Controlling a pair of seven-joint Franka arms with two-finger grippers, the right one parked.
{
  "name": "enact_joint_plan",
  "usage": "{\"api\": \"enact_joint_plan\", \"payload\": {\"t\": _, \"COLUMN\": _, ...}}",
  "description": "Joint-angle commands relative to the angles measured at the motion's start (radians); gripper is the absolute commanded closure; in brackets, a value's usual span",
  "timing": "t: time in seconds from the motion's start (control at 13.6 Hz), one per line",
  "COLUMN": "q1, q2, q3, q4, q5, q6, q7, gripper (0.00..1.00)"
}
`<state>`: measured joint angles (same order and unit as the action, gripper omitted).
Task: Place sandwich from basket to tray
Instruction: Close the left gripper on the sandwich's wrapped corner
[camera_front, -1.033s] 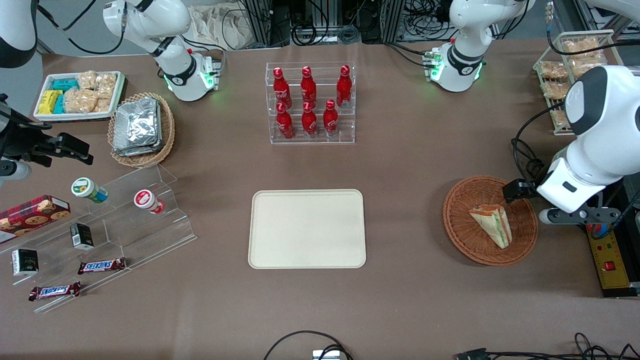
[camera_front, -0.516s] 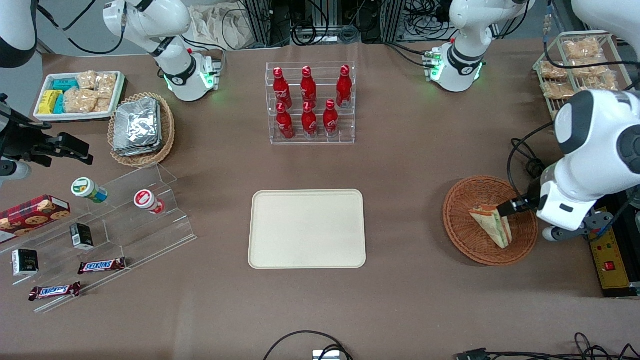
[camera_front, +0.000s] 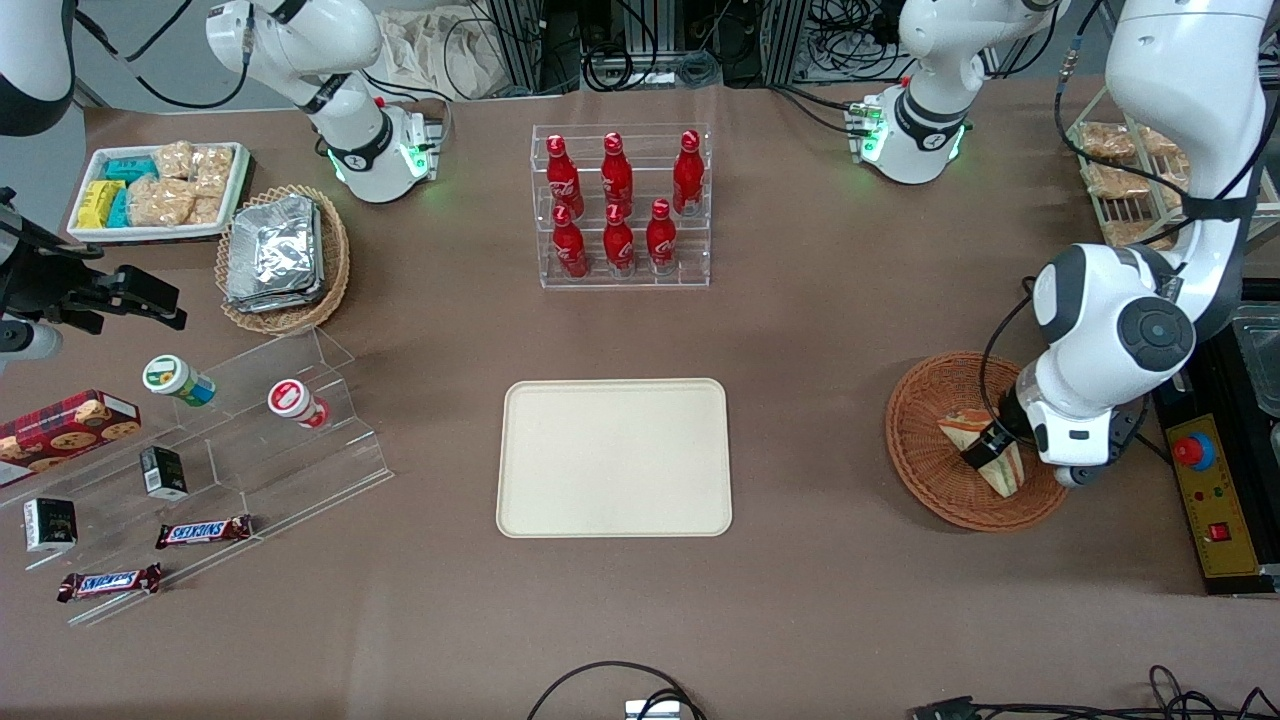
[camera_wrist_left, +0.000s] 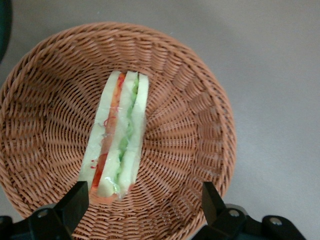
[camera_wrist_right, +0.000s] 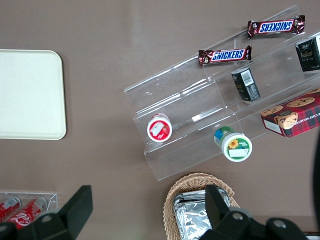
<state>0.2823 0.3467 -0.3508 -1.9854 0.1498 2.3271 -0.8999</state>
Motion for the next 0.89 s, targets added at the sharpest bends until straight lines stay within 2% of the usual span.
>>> {"api": "enact_joint_plan", "payload": {"t": 0.0, "q1": 0.006, "q2": 0.005, "q3": 0.015, "q4": -0.015, "q5": -0.004, "q6": 0.009, "q7": -0.019, "gripper": 0.0}}
{"api": "enact_joint_plan", "payload": {"t": 0.37, "q1": 0.006, "q2": 0.043, "q3": 0.046, "q4": -0.016, "q5": 0.002, "q6": 0.041, "q7": -0.002, "gripper": 0.0}}
{"api": "enact_joint_plan", "payload": {"t": 0.81, "q1": 0.005, "q2": 0.032, "q3": 0.047, "q4": 0.04, "q5": 0.005, "q6": -0.048, "q7": 0.01, "gripper": 0.0}}
